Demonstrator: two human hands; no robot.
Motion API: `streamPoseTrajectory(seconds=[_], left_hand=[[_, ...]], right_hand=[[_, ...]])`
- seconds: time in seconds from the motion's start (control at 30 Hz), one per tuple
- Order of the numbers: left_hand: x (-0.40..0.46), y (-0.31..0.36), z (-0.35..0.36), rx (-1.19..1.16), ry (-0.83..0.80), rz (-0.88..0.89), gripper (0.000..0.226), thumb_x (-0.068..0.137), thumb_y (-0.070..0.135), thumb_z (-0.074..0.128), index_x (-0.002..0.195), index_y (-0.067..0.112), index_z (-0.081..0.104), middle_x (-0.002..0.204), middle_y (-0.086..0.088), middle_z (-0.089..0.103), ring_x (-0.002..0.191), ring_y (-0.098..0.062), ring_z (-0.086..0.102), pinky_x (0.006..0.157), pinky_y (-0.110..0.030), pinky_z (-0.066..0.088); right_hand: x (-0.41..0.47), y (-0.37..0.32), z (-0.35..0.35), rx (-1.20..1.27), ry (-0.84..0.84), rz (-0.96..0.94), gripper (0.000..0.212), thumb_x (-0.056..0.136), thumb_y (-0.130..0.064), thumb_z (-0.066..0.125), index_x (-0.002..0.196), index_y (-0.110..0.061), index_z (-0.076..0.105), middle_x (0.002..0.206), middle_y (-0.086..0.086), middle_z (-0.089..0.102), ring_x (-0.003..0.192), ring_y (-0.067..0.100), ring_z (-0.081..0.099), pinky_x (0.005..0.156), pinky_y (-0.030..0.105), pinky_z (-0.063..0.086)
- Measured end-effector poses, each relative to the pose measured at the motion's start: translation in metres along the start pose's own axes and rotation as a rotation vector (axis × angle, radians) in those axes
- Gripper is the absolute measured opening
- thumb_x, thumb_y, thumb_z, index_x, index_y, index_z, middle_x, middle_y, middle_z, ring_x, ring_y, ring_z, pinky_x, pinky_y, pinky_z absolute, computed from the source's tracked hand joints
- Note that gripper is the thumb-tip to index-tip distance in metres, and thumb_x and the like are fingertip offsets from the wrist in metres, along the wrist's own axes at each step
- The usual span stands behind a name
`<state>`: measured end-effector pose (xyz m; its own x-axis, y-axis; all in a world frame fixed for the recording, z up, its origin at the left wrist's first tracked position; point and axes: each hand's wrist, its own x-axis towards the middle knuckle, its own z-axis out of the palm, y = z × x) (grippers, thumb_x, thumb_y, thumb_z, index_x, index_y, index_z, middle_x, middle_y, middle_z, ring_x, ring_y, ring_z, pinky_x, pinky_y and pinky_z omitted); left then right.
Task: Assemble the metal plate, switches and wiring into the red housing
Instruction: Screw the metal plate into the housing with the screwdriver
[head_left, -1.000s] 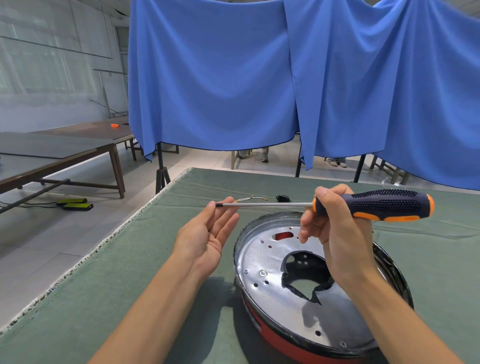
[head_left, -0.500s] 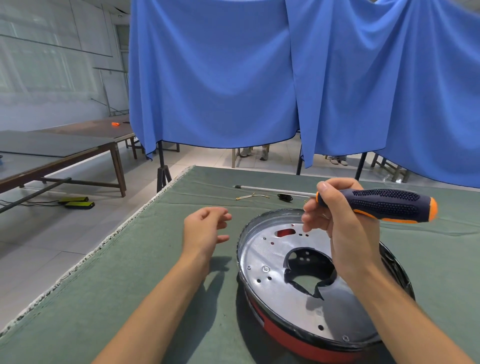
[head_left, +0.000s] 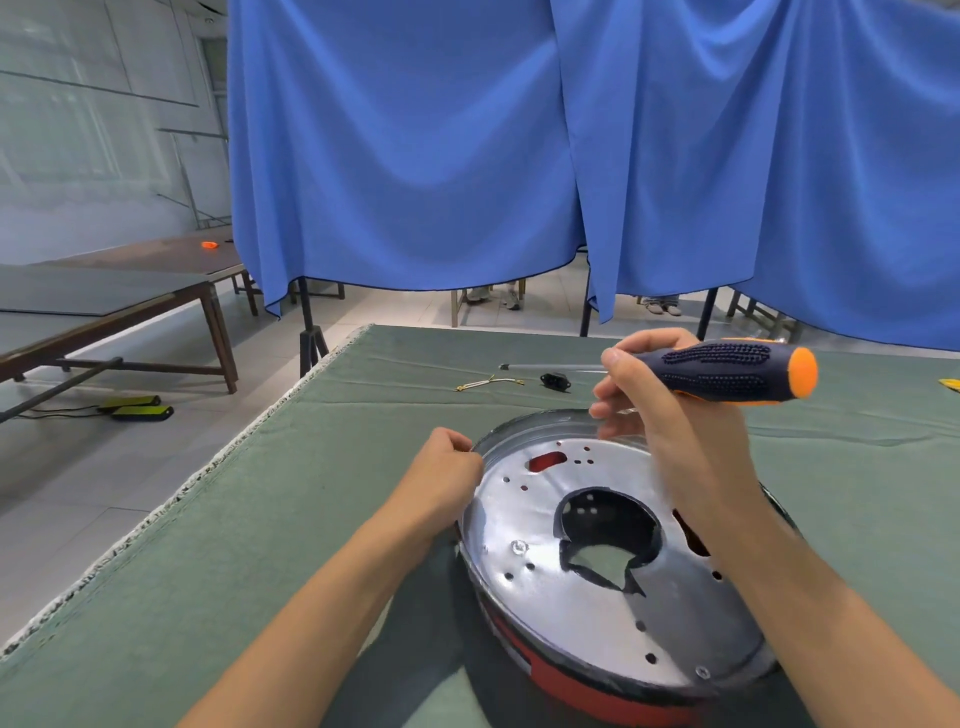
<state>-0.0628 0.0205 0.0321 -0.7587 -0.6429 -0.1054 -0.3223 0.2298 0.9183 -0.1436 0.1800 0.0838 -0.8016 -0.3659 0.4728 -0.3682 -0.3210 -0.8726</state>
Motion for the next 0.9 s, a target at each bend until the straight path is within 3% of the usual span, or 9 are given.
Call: streamPoseTrajectory(seconds=[0.07, 0.13, 0.2, 0.33, 0.47, 0.6, 0.77, 0.83, 0.9], left_hand=[[-0.003, 0.003, -0.012, 0.044, -0.090, -0.069, 0.016, 0.089, 0.026, 0.047, 0.094, 0.013, 0.055, 0.075, -0.003, 0.054, 0.054, -0.016, 0.047, 0.044, -0.019, 0.038], [-0.004, 0.003, -0.024, 0.074, -0.222, -0.115, 0.042, 0.088, 0.047, 0.048, 0.088, 0.009, 0.067, 0.062, -0.002, 0.062, 0.046, -0.017, 0.055, 0.041, -0.019, 0.043], [-0.004, 0.002, -0.029, 0.125, -0.261, -0.121, 0.056, 0.085, 0.060, 0.048, 0.085, 0.009, 0.072, 0.066, -0.004, 0.067, 0.051, -0.016, 0.060, 0.045, -0.019, 0.046], [0.001, -0.001, -0.021, 0.054, -0.280, -0.052, 0.047, 0.090, 0.050, 0.052, 0.096, 0.008, 0.073, 0.090, -0.018, 0.071, 0.067, -0.018, 0.061, 0.066, -0.023, 0.044], [-0.001, 0.000, -0.023, -0.161, -0.397, -0.087, 0.033, 0.091, 0.039, 0.051, 0.080, 0.013, 0.069, 0.075, -0.006, 0.066, 0.055, -0.016, 0.058, 0.056, -0.022, 0.045], [-0.003, 0.005, -0.021, -0.263, -0.289, -0.036, 0.030, 0.088, 0.036, 0.055, 0.074, 0.012, 0.065, 0.070, -0.009, 0.059, 0.053, -0.017, 0.052, 0.060, -0.030, 0.041], [-0.005, 0.011, -0.016, -0.437, -0.044, 0.014, 0.024, 0.087, 0.032, 0.057, 0.076, 0.011, 0.065, 0.062, -0.006, 0.056, 0.047, -0.013, 0.050, 0.050, -0.022, 0.042], [-0.006, 0.010, -0.009, -0.461, 0.083, -0.005, 0.019, 0.087, 0.029, 0.057, 0.087, 0.010, 0.059, 0.071, -0.004, 0.052, 0.056, -0.015, 0.049, 0.054, -0.024, 0.042], [-0.009, 0.009, -0.001, -0.511, 0.106, -0.021, 0.023, 0.085, 0.019, 0.056, 0.105, 0.010, 0.052, 0.080, -0.002, 0.050, 0.060, -0.015, 0.048, 0.046, -0.022, 0.042]], right_hand=[[0.002, -0.002, -0.005, -0.015, -0.024, -0.002, 0.010, 0.089, -0.010, 0.064, 0.095, -0.008, 0.056, 0.066, 0.002, 0.065, 0.060, 0.015, 0.065, 0.052, 0.025, 0.055], [0.004, -0.006, -0.011, -0.018, -0.033, -0.003, 0.011, 0.089, -0.009, 0.063, 0.097, -0.006, 0.056, 0.068, 0.005, 0.063, 0.060, 0.016, 0.065, 0.053, 0.026, 0.055], [0.005, -0.010, -0.014, -0.001, -0.030, 0.009, 0.011, 0.089, -0.008, 0.063, 0.098, -0.004, 0.057, 0.069, 0.008, 0.062, 0.060, 0.016, 0.065, 0.053, 0.026, 0.055], [0.005, -0.012, -0.011, 0.003, -0.051, 0.028, 0.006, 0.088, -0.006, 0.063, 0.091, -0.008, 0.058, 0.066, 0.006, 0.062, 0.058, 0.016, 0.064, 0.053, 0.028, 0.055], [0.004, -0.011, -0.008, 0.018, -0.071, 0.015, 0.009, 0.088, -0.004, 0.063, 0.093, -0.007, 0.056, 0.068, 0.007, 0.061, 0.058, 0.016, 0.062, 0.052, 0.028, 0.054], [0.006, -0.015, -0.009, 0.027, -0.083, -0.029, 0.010, 0.088, -0.005, 0.063, 0.095, -0.008, 0.056, 0.066, 0.002, 0.064, 0.060, 0.016, 0.066, 0.055, 0.026, 0.055], [0.006, -0.018, -0.007, 0.166, -0.077, -0.060, 0.010, 0.088, -0.004, 0.062, 0.091, -0.013, 0.059, 0.068, 0.003, 0.067, 0.062, 0.019, 0.068, 0.054, 0.027, 0.055], [0.005, -0.016, -0.007, 0.188, -0.075, -0.064, 0.011, 0.087, -0.004, 0.063, 0.092, -0.013, 0.061, 0.072, 0.007, 0.067, 0.063, 0.020, 0.068, 0.054, 0.027, 0.054], [0.005, -0.012, -0.008, 0.182, -0.077, -0.061, 0.013, 0.087, -0.002, 0.064, 0.094, -0.013, 0.062, 0.074, 0.007, 0.067, 0.064, 0.020, 0.069, 0.056, 0.026, 0.055]])
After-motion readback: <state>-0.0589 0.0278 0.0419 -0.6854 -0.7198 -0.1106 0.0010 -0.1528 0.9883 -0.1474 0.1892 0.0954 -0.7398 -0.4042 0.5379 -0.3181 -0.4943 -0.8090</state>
